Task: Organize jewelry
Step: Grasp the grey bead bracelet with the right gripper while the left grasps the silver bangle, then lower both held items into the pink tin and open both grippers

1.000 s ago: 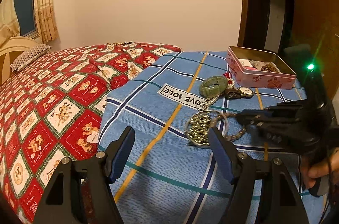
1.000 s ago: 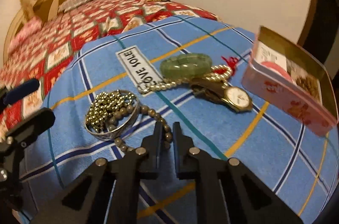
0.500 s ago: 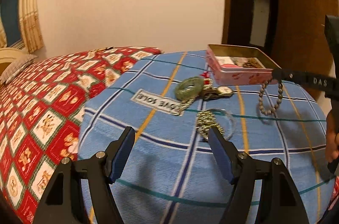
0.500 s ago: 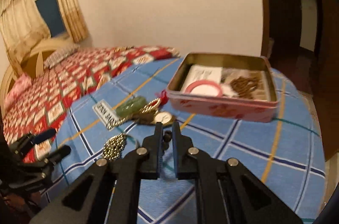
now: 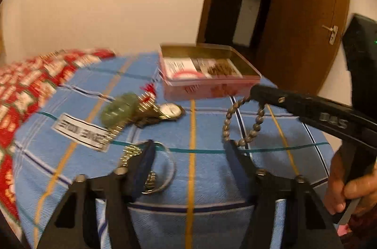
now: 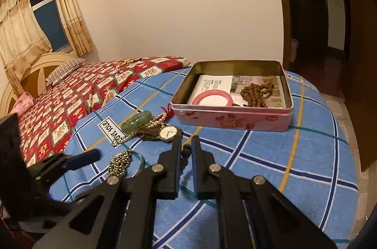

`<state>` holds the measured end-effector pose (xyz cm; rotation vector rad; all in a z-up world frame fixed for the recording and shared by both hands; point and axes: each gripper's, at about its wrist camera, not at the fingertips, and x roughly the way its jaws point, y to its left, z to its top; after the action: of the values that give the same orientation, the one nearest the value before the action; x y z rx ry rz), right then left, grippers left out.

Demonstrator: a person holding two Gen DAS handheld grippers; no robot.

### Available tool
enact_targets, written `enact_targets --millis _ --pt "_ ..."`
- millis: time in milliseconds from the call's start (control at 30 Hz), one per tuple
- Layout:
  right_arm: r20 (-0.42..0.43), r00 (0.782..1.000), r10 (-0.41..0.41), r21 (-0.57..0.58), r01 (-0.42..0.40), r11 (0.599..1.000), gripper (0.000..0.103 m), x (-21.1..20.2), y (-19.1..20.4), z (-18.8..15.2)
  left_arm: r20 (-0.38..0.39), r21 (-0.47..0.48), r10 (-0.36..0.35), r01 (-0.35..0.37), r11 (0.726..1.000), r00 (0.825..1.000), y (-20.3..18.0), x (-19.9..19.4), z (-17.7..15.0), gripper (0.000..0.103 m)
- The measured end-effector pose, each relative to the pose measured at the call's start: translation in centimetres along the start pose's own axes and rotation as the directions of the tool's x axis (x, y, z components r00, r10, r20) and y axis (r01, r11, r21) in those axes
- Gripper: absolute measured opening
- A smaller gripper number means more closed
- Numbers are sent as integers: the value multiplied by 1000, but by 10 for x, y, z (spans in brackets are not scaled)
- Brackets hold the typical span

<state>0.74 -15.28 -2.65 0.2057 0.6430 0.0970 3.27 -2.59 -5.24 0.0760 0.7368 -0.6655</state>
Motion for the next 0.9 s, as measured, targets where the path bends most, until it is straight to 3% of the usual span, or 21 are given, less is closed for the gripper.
enact_targets --millis 200,300,367,400,600,733,900 --pt "12 1000 -7 27 7 1000 11 -8 -13 0 -120 -14 17 -19 1000 993 1 28 1 42" --pt "15 1000 -8 45 7 999 11 -10 -18 0 -161 -29 32 -38 999 986 5 34 -1 23" --pt "16 1000 -7 54 6 999 11 -10 -21 0 -185 -66 18 -31 997 983 13 37 -3 3" --pt "18 1000 -5 59 4 998 11 -11 -22 0 -182 -92 -2 -15 996 983 18 35 -3 2" --pt "35 999 -9 68 7 998 11 -18 -27 1 1 -68 -30 30 997 1000 18 -16 -4 2" --pt "53 999 -6 85 2 996 11 -21 -31 2 110 -113 -90 103 988 990 27 -53 -2 2" --pt "76 997 4 87 -10 996 11 -25 -30 6 194 -138 -87 115 984 977 30 -73 8 2"
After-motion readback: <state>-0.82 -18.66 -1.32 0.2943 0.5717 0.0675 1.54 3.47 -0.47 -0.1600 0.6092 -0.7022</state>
